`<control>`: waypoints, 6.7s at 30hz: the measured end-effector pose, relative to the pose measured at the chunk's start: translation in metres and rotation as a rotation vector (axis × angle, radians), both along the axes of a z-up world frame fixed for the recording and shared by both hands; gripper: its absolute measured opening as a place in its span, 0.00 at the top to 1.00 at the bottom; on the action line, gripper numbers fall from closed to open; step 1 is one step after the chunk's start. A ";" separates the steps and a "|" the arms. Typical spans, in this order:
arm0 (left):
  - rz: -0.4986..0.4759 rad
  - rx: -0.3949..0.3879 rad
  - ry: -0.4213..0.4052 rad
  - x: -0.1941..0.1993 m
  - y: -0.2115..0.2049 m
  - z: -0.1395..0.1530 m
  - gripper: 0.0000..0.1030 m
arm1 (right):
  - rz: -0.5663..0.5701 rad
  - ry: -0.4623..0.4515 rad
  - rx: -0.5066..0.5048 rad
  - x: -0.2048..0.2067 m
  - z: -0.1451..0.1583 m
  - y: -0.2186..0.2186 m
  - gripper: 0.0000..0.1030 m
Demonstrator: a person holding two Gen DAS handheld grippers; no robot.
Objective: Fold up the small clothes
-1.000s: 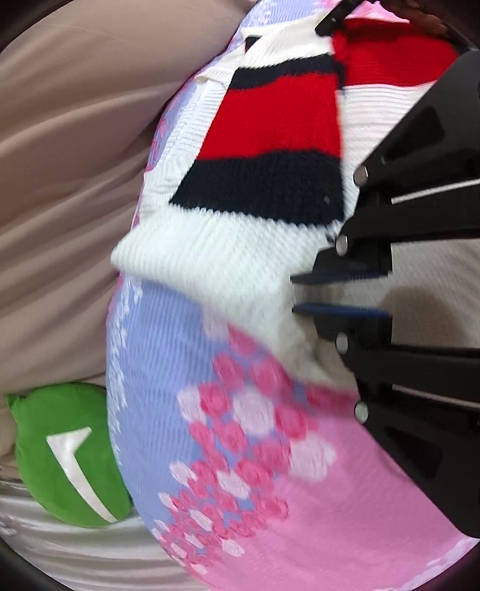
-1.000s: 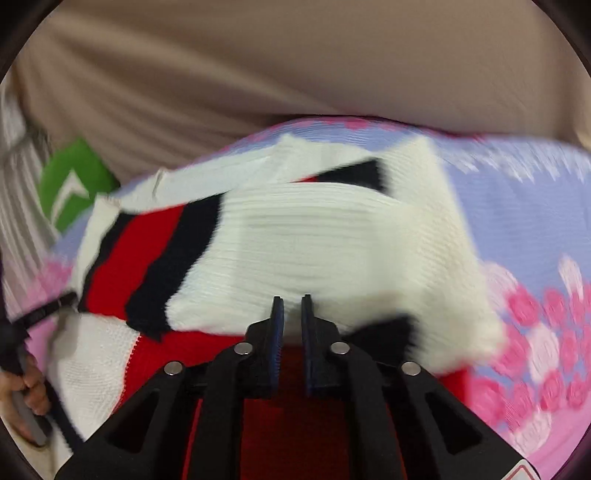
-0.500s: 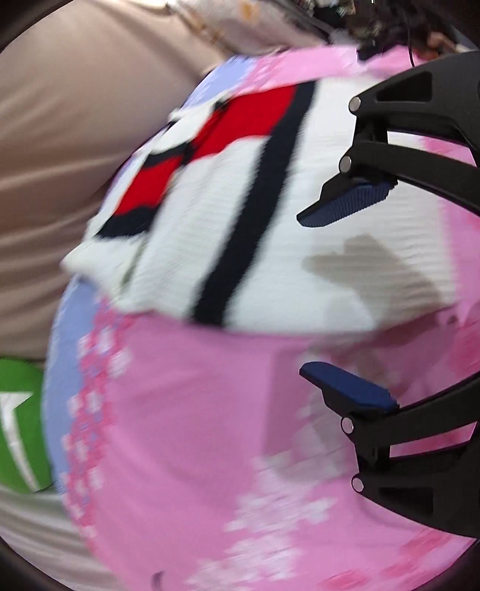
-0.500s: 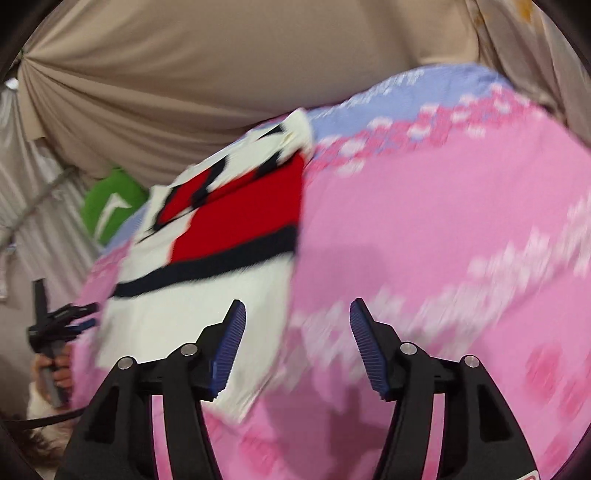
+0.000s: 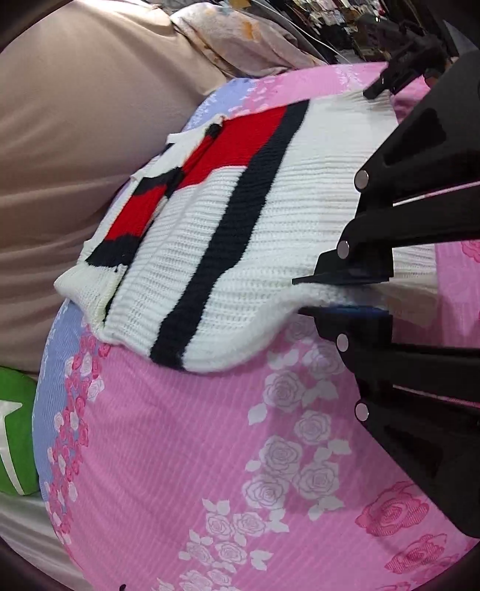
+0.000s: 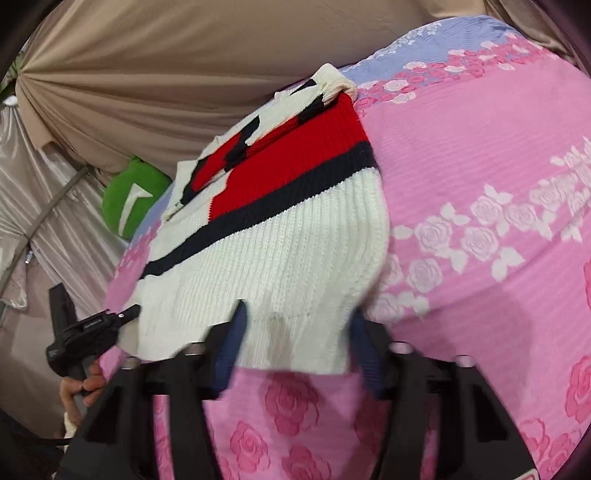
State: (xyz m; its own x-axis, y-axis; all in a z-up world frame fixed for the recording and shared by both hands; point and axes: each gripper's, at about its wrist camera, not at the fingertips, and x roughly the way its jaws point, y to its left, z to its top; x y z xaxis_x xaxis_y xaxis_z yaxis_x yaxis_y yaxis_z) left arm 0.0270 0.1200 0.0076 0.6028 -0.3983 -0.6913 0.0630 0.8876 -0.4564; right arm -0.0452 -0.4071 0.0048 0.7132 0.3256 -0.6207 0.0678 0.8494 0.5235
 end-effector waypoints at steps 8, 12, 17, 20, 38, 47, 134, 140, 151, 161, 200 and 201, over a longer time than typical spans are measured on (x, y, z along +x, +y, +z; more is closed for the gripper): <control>-0.005 0.002 -0.211 -0.073 0.017 0.068 0.94 | -0.031 -0.318 0.051 -0.077 0.055 -0.022 0.94; -0.040 -0.057 -0.275 -0.125 0.030 0.089 0.94 | -0.038 -0.495 0.033 -0.142 0.080 -0.029 0.94; -0.070 -0.145 -0.409 -0.199 0.050 0.124 0.94 | 0.040 -0.682 -0.006 -0.215 0.111 -0.017 0.94; -0.042 -0.172 -0.510 -0.223 0.064 0.150 0.94 | 0.044 -0.789 -0.028 -0.243 0.138 -0.011 0.94; 0.074 0.124 -0.099 0.112 -0.029 0.045 0.93 | -0.205 -0.139 0.062 0.094 0.048 -0.068 0.94; 0.197 0.089 -0.237 0.080 -0.007 0.076 0.29 | -0.359 -0.517 -0.033 0.019 0.093 -0.051 0.30; -0.137 0.301 -0.106 -0.048 -0.055 0.018 0.79 | 0.133 -0.064 -0.268 -0.052 0.003 0.051 1.00; -0.046 0.213 -0.048 -0.050 -0.001 0.011 0.97 | -0.165 -0.009 -0.235 -0.095 0.003 -0.040 1.00; -0.042 0.272 -0.060 -0.054 -0.019 0.006 0.97 | -0.107 -0.021 -0.203 -0.059 0.003 -0.026 1.00; -0.015 0.344 -0.061 -0.053 -0.033 0.008 0.97 | -0.167 -0.136 -0.424 -0.051 0.054 -0.006 0.66; 0.059 0.336 -0.087 0.068 -0.047 0.011 0.92 | -0.228 -0.046 -0.319 0.041 0.039 -0.048 0.90; 0.062 0.355 -0.091 0.068 -0.049 0.011 0.92 | -0.249 -0.070 -0.326 0.034 0.045 -0.043 0.88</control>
